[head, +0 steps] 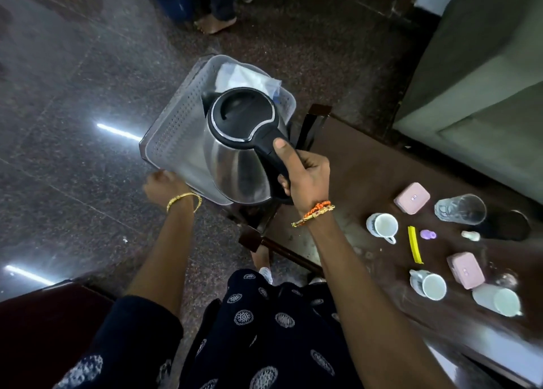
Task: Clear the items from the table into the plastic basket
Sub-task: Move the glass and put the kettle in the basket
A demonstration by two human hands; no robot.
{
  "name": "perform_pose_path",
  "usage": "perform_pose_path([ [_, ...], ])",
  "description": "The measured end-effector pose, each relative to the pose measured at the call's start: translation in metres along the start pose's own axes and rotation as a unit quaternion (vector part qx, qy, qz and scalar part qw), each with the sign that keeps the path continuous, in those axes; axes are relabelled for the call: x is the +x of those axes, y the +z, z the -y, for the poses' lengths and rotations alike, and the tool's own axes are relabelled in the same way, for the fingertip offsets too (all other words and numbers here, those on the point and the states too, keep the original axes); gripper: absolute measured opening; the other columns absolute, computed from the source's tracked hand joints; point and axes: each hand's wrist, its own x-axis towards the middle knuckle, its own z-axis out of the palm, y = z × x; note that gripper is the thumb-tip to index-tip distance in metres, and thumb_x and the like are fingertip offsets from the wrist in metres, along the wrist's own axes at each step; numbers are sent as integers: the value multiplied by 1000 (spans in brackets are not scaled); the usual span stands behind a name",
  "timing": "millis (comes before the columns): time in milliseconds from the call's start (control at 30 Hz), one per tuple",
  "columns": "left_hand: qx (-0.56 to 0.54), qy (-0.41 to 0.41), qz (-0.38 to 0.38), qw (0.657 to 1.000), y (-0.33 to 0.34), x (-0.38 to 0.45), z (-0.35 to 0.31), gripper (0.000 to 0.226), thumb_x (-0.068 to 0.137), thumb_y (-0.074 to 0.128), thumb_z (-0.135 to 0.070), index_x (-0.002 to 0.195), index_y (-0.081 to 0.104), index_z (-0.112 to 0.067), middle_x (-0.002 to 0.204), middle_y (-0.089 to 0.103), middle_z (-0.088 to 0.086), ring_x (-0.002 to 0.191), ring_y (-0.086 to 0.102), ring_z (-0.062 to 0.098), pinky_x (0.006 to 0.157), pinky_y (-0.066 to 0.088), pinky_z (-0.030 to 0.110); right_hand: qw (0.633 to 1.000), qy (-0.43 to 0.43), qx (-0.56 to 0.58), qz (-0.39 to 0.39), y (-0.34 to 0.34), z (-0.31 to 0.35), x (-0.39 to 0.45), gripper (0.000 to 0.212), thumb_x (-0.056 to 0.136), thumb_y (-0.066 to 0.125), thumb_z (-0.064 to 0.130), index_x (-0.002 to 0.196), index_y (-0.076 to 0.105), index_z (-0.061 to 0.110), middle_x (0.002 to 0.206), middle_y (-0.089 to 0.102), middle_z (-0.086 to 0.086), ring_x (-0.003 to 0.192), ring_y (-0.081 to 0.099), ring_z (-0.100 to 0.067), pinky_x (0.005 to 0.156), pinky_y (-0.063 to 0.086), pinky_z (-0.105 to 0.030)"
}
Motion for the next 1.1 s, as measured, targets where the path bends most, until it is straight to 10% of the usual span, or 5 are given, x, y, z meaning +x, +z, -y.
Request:
perform_pose_path([
  [333,-46,41,264,963,46,-197,30,25,89,50,-27,85,65,-8,91,68,18,93,61,34,74,42,31,989,68,-7,-130,-144,-29,-50,60,68,63,56,39,36,10,42,41,-9,28,34,-13,38,28,-20],
  [667,183,37,590,785,132,-372,57,57,83,42,-60,120,61,-21,128,60,16,116,55,36,102,45,51,915,179,-2,-360,-325,-58,-91,55,65,66,57,39,40,16,30,40,5,32,38,-14,38,34,-17],
  [967,237,2,674,700,185,-510,72,62,93,31,-56,129,51,-10,136,52,16,123,49,35,108,38,50,864,271,-101,-411,-458,-55,-75,60,62,58,69,46,55,10,34,53,1,33,49,-15,50,47,-28],
  [1100,250,-37,681,687,193,-538,72,63,94,26,-57,127,52,-9,130,56,14,118,52,31,109,38,46,867,305,-110,-378,-495,-53,-53,76,56,58,71,79,65,-1,35,54,0,31,47,-17,47,43,-29],
])
